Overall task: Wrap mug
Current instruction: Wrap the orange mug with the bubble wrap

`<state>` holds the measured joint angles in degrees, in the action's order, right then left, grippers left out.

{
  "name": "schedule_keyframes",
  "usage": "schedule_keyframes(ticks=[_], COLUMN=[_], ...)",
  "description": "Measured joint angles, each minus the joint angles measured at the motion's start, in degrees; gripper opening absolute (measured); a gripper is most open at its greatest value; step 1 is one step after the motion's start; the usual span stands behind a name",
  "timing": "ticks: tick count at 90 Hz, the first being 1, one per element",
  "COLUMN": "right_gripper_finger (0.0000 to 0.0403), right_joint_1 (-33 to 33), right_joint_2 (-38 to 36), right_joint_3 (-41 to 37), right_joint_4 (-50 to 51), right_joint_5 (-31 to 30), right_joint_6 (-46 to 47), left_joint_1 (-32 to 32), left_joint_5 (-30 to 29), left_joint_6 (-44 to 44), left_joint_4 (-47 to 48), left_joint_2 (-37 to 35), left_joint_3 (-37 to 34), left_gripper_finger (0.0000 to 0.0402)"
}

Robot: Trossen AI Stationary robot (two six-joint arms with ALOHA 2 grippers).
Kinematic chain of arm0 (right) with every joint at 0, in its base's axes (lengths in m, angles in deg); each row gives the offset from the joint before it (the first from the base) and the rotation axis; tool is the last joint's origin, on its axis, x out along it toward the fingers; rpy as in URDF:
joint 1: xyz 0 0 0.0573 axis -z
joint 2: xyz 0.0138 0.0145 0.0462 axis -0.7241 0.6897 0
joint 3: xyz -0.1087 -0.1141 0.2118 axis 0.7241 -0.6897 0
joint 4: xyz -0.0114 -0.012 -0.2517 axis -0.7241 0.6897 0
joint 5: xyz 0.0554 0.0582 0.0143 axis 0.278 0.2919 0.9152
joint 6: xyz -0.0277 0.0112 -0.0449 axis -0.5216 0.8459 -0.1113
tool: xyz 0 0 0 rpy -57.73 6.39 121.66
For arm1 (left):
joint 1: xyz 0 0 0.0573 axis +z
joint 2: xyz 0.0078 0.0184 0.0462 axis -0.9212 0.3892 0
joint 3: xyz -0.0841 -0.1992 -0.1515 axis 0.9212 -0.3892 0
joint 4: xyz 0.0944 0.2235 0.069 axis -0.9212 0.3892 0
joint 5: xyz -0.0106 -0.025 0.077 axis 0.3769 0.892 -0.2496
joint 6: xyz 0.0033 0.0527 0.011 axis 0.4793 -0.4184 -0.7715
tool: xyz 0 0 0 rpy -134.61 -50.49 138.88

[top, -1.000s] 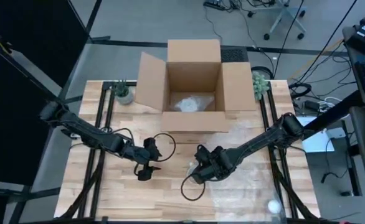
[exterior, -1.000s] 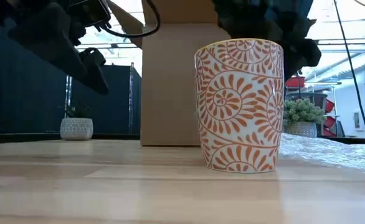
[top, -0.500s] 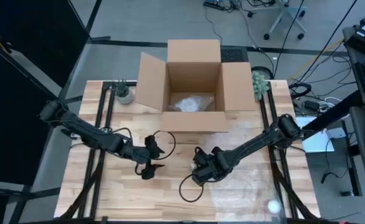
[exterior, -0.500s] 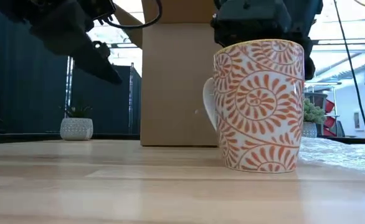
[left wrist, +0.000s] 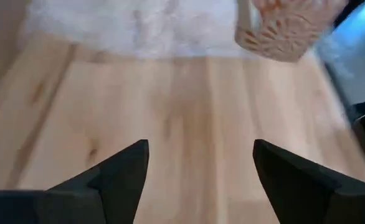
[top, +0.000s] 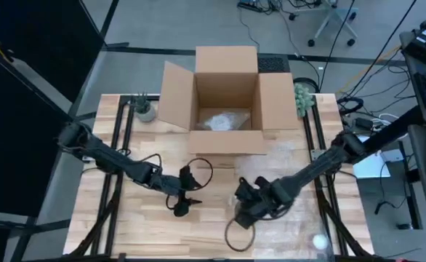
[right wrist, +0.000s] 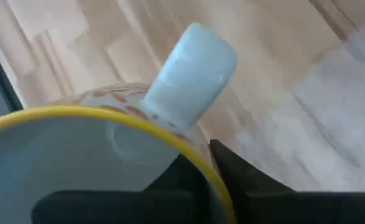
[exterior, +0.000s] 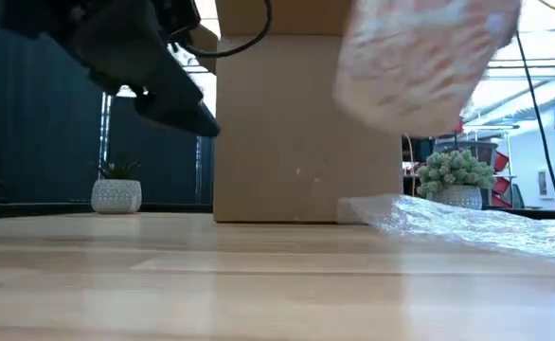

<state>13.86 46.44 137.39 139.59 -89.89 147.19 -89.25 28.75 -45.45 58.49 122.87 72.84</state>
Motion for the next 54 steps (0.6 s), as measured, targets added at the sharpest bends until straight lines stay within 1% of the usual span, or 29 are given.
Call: schedule_keyframes(ticks=[7,17,28,34,44,54], right_gripper_finger=[0.0005,0.0007,0.0008,0.0008,0.0008,0.0008], right_joint_1=[-1.6,-3.46,-4.0,-2.86,-0.21,2.23], right_joint_2=[-0.44,-0.44,-0.49,-0.49,-0.23,-0.17], right_joint_3=[0.04,-0.03,-1.58,-3.2,-8.4,-12.93], right_joint_4=[5.44,13.59,16.49,14.93,7.84,0.04], right_joint_5=[-0.22,-0.17,-0.12,-0.27,-0.47,2.89], right_joint_6=[4.02,9.96,14.36,14.17,11.34,6.9], left_joint_1=[0.0,0.0,0.0,0.0,0.0,-0.11], left_joint_5=[0.75,1.1,1.14,1.14,1.14,1.14], left_joint_6=[0.16,1.47,1.96,2.71,2.92,3.09], left_joint_4=[-5.07,-9.33,-10.07,-10.02,-10.06,-10.04], left_joint_2=[2.61,5.44,7.2,7.43,7.43,7.22], left_joint_3=[0.02,0.02,0.42,0.5,0.52,0.52], left_gripper_finger=[0.0273,0.0273,0.0273,0.0273,0.0273,0.0273])
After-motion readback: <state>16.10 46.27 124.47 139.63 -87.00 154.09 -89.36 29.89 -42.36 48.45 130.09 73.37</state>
